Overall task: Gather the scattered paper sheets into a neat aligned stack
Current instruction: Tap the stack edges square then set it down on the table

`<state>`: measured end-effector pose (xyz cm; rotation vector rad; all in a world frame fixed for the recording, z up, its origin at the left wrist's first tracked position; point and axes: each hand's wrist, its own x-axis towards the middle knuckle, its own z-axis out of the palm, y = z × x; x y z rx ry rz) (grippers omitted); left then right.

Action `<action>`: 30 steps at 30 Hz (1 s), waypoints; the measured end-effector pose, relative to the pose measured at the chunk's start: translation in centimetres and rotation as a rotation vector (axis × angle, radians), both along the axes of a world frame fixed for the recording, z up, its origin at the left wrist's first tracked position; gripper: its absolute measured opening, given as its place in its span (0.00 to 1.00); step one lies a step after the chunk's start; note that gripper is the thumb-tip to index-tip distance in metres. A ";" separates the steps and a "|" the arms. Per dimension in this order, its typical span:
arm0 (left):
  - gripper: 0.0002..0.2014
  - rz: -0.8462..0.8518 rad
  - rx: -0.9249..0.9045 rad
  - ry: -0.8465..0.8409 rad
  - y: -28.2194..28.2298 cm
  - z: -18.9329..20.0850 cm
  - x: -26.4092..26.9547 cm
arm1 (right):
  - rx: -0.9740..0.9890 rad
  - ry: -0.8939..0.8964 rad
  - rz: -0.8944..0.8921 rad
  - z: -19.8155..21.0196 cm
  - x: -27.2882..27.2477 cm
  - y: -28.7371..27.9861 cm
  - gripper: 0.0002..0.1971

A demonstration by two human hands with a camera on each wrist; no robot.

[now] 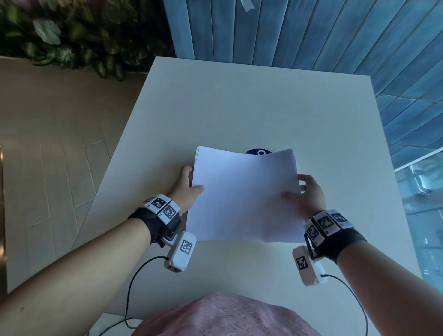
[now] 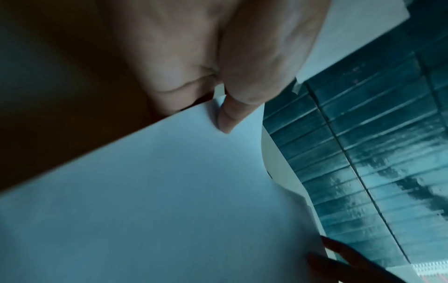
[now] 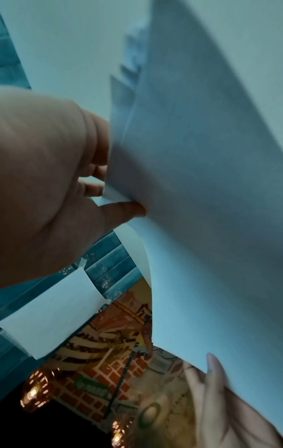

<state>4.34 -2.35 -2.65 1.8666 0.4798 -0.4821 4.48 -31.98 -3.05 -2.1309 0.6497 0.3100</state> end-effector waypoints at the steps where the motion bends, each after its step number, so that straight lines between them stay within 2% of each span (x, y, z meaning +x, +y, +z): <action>1: 0.20 -0.050 0.045 0.002 0.1 0.2 0.0 | -0.022 0.015 0.022 0.1 0.0 -0.1 0.28; 4: 0.19 -0.101 0.143 -0.008 -0.1 0.9 0.1 | -0.104 0.092 0.093 0.2 -0.1 -0.4 0.30; 7: 0.19 -0.090 0.163 0.001 -0.4 1.1 -0.3 | -0.160 0.133 0.136 -0.1 -0.1 -0.4 0.29; 10: 0.19 -0.056 0.058 0.030 -0.3 0.8 -0.7 | -0.199 0.113 0.130 0.0 0.2 -0.5 0.29; 14: 0.11 0.044 -0.195 0.048 -0.1 0.6 -1.0 | -0.198 0.017 0.135 0.7 0.9 -0.5 0.27; 17: 0.12 0.090 -0.182 0.024 -0.1 0.1 -1.4 | -0.161 -0.019 0.230 1.2 1.6 -0.5 0.33; 20: 0.09 0.165 -0.132 -0.029 -0.4 -0.1 -1.7 | -0.293 -0.046 0.355 1.4 1.5 -0.8 0.38; 22: 0.09 0.215 -0.149 -0.059 -0.6 -0.1 -1.6 | -0.338 -0.120 0.346 1.7 0.7 -0.9 0.33; 24: 0.09 0.282 -0.192 -0.087 -0.9 0.3 -1.4 | -0.336 -0.216 0.282 2.1 -0.6 -0.6 0.20; 25: 0.09 0.322 -0.213 -0.096 -1.0 0.5 -1.3 | -0.331 -0.218 0.252 2.3 -1.3 -0.4 0.15; 26: 0.09 0.358 -0.235 -0.098 -1.2 0.8 -1.1 | -0.317 -0.177 0.240 2.4 -1.8 -0.1 0.16; 28: 0.10 0.422 -0.311 -0.096 -1.8 1.3 -0.7 | -0.235 0.006 0.266 2.4 -2.5 0.7 0.27; 30: 0.13 0.446 -0.400 -0.096 -2.7 1.9 -0.5 | 0.064 0.124 0.192 2.6 -2.8 1.7 0.29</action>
